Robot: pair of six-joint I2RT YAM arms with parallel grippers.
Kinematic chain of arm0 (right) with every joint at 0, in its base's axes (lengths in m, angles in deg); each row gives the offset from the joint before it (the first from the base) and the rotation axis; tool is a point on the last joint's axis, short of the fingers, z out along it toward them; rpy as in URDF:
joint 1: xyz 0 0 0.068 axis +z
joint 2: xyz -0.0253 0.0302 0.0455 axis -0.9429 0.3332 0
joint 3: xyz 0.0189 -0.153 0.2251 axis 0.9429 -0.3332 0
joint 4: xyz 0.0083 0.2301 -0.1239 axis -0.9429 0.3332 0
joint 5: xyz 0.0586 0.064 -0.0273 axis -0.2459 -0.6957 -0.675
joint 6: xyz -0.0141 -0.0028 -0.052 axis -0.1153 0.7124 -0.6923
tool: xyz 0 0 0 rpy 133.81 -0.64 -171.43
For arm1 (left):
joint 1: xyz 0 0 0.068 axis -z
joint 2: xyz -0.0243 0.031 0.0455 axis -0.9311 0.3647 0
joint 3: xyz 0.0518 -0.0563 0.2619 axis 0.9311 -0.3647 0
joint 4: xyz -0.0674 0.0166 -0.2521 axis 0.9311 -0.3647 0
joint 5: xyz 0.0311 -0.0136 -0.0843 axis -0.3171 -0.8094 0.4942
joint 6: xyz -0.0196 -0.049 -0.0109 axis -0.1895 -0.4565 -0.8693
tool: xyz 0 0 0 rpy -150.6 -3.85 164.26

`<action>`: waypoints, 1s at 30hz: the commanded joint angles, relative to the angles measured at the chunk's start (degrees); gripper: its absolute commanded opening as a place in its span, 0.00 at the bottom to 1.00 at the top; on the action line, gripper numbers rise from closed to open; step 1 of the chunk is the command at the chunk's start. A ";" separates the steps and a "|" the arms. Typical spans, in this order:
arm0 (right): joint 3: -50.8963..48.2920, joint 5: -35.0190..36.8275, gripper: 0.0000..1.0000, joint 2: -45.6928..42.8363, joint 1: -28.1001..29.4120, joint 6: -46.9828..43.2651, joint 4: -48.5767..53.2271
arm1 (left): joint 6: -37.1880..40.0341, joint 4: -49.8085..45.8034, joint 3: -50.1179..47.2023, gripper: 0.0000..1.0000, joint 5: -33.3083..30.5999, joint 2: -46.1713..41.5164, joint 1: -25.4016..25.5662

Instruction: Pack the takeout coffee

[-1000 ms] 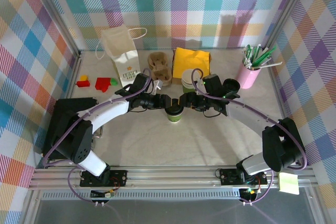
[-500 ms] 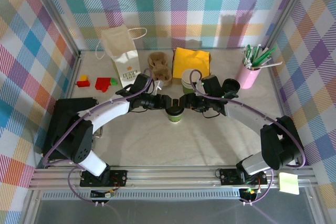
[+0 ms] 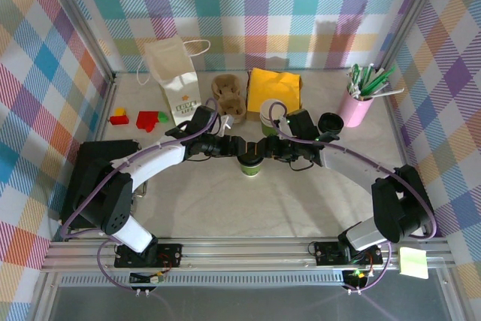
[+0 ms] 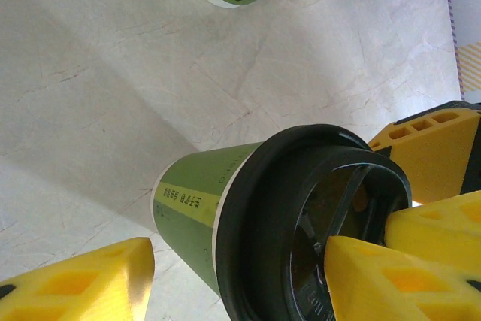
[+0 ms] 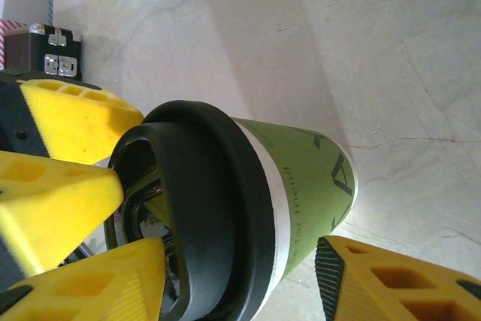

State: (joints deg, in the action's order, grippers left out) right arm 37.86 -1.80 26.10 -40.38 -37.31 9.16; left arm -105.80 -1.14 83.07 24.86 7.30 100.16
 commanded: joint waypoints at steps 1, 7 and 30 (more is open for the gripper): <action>1.33 1.75 0.54 0.46 0.43 -1.58 2.12 | 1.17 -0.50 1.54 0.60 -0.56 -0.66 0.53; -0.13 3.30 0.54 -0.37 0.43 -2.02 2.83 | 1.10 -0.21 0.90 0.57 -0.25 0.07 0.62; -8.31 3.38 0.52 0.61 -0.80 0.13 -0.73 | 1.74 0.46 -5.36 0.49 -2.41 1.15 0.62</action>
State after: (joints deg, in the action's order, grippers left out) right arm 33.09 -0.75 24.79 -40.91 -37.66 3.58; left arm -105.45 2.07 80.87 25.17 7.30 100.40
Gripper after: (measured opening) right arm 0.525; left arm 0.491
